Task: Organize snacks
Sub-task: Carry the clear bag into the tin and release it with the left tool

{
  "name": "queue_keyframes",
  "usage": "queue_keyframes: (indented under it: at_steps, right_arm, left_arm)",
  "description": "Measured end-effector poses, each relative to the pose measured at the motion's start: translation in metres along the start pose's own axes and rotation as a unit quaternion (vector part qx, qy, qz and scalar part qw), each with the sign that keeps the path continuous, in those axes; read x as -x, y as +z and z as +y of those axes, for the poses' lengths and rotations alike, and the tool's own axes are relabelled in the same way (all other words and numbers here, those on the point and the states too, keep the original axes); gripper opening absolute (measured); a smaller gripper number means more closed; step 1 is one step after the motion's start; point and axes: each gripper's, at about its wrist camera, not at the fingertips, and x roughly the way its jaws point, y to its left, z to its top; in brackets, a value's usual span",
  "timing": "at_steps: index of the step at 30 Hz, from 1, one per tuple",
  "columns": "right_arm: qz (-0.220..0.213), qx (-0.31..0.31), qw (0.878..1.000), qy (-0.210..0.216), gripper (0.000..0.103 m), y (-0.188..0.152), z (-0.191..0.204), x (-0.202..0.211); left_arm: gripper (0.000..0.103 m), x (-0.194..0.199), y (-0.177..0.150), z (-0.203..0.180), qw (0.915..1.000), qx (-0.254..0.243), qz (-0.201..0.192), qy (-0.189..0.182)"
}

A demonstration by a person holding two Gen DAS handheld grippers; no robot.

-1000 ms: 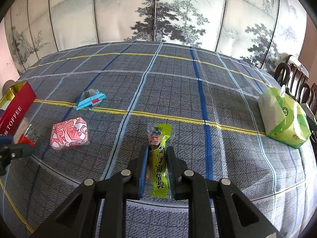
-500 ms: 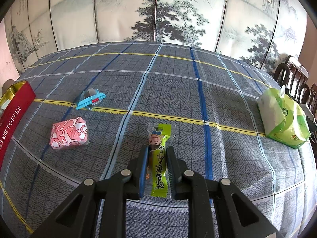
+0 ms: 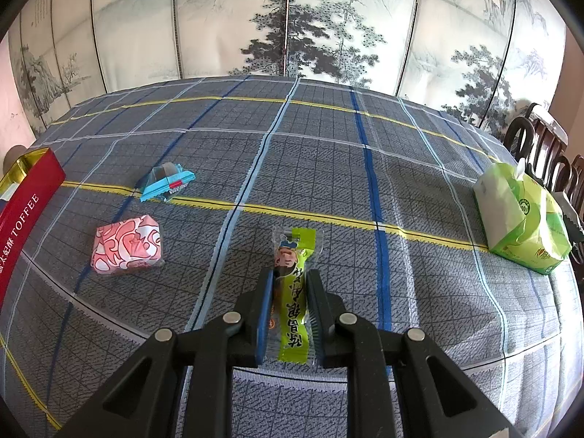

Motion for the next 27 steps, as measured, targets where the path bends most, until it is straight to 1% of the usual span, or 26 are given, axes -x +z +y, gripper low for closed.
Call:
queue_keyframes:
  at_steps: [2,7,9,11,17,24,27]
  right_arm:
    - [0.0,0.0,1.0,0.0,0.019,0.0,0.0,0.0]
    - [0.0,0.001,1.0,-0.001,0.019,0.0,0.0,0.0]
    - [0.0,0.001,1.0,-0.001,0.019,0.0,0.0,0.0]
    - [0.0,0.002,1.0,-0.002,0.019,0.0,0.0,0.0]
    - [0.0,0.004,1.0,-0.004,0.02,-0.001,0.001,0.001]
    - [0.0,0.005,1.0,-0.005,0.02,-0.001,0.001,0.001]
    - [0.0,0.004,1.0,-0.005,0.02,-0.001,0.001,0.001]
  left_arm:
    - [0.031,-0.002,-0.009,0.012,1.0,0.006,0.007,0.002]
    - [0.031,-0.013,-0.021,0.024,0.9997,0.009,0.021,-0.001]
    - [0.031,-0.017,-0.024,0.024,0.9996,0.003,0.026,0.003]
    - [0.031,-0.021,-0.025,0.026,0.9996,-0.001,0.028,-0.001]
    - [0.032,-0.028,-0.028,0.02,0.999,-0.026,0.035,0.01]
    - [0.033,-0.032,-0.031,0.025,0.9992,-0.015,0.038,0.002]
    - [0.034,-0.03,-0.032,0.022,0.9992,-0.022,0.034,0.006]
